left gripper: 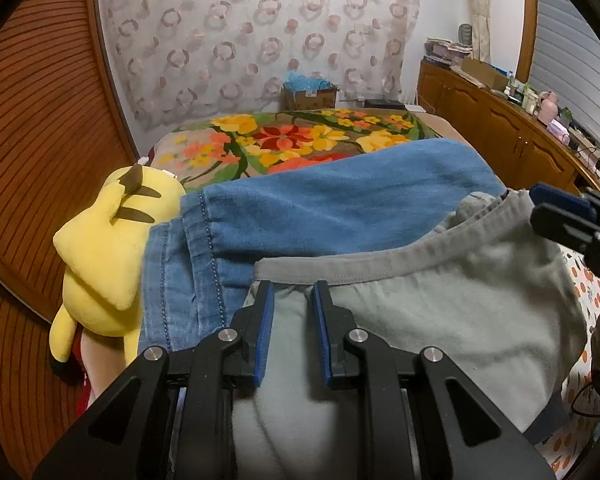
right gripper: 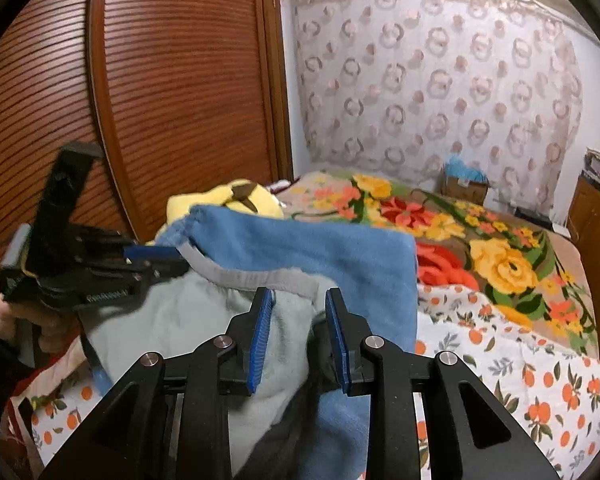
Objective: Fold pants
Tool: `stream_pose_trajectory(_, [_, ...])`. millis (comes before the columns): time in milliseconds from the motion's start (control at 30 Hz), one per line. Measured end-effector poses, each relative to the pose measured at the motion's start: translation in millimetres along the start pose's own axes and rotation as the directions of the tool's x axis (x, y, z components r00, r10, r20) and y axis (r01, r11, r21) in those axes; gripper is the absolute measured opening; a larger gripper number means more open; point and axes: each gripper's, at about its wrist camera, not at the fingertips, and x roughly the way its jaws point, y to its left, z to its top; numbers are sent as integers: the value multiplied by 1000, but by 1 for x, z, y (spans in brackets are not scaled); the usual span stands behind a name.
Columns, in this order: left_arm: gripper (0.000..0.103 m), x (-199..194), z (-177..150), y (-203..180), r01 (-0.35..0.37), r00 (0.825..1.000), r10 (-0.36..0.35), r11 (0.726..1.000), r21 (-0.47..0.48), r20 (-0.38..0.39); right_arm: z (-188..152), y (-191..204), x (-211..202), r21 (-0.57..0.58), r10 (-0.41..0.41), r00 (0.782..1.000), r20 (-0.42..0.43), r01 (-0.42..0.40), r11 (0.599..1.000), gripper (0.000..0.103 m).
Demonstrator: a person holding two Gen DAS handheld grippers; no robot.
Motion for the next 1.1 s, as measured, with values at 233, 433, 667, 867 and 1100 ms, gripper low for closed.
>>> stream_pose_trajectory(233, [21, -12, -6, 9, -3, 1000, 4, 999, -48, 27, -2, 7, 24, -13, -3, 999, -32, 2, 1000, 29])
stream_pose_trajectory(433, [34, -41, -18, 5, 2, 997, 4, 998, -67, 83, -8, -23, 32, 52, -107, 990, -94, 112, 992, 29])
stream_pose_trajectory(667, [51, -78, -30, -34, -8, 987, 15, 999, -48, 160, -23, -22, -19, 66, -107, 992, -70, 111, 992, 29])
stream_pose_trajectory(867, [67, -106, -38, -90, 9, 971, -8, 1000, -5, 237, -49, -18, -77, 89, -127, 990, -55, 131, 987, 29])
stream_pose_trajectory(1100, [78, -123, -44, -148, 56, 956, -61, 998, 27, 288, -72, -17, -141, 108, -175, 984, -41, 179, 978, 29])
